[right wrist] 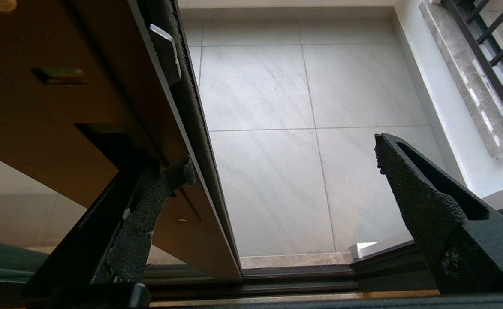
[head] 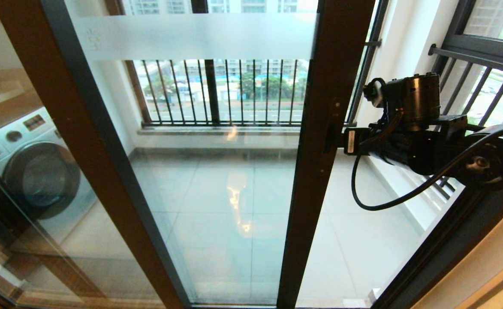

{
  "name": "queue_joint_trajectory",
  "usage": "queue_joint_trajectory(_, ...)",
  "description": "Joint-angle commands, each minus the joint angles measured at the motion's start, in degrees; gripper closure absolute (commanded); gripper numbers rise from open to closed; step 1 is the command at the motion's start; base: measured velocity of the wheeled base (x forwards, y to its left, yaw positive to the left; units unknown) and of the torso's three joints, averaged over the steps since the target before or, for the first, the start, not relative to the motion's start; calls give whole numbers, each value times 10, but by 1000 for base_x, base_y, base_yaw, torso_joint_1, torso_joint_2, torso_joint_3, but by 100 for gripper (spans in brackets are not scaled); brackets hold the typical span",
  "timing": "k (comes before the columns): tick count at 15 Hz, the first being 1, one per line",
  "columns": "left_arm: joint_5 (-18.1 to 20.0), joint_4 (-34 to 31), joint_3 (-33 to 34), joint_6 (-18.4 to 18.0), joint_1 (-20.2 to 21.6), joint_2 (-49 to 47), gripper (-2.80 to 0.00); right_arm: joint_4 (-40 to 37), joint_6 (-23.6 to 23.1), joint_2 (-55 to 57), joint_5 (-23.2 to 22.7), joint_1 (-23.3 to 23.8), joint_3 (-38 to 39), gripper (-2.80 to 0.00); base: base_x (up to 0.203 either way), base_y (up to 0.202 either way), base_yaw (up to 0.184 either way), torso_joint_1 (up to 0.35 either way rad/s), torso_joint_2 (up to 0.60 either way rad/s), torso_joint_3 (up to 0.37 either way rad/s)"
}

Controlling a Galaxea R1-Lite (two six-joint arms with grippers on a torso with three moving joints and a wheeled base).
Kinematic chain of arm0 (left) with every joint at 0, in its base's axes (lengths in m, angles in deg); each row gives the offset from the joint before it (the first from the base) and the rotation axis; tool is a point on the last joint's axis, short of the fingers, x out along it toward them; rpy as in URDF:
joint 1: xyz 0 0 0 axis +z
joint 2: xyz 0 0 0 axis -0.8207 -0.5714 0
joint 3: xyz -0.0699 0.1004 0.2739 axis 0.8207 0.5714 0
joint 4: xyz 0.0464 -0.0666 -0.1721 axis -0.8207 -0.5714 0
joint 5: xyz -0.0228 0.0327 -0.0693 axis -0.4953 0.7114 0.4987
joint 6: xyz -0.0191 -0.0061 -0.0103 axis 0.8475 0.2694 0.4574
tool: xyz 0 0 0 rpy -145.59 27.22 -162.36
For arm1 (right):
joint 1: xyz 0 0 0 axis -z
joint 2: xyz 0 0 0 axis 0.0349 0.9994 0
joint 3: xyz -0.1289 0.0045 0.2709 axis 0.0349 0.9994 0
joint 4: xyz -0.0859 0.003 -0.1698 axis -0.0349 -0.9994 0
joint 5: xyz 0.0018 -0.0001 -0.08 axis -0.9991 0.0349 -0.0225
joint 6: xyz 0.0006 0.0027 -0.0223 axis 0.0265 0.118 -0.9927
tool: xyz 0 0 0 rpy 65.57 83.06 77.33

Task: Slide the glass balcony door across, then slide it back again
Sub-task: Close the slid door

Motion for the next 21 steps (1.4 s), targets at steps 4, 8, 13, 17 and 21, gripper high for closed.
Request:
queue_joint_trajectory(4,0,0,0,0,0,-1,0,8,-3,-2,0,-3,5,-280,0,0,0,0,0,0)
queue_joint_trajectory(8,0,0,0,0,0,-1,0,8,-4,5,0,4,3,-280,0,0,0,0,0,0)
queue_joint_trajectory(13,0,0,0,0,0,-1,0,9,-9,9,-1,22,1,-280,0,0,0,0,0,0)
queue_joint_trajectory(17,0,0,0,0,0,-1,0,9,-12,8,0,28,1,-280,0,0,0,0,0,0)
queue_joint_trajectory(21,0,0,0,0,0,-1,0,15,-15,9,-2,42,0,-280,0,0,0,0,0,0)
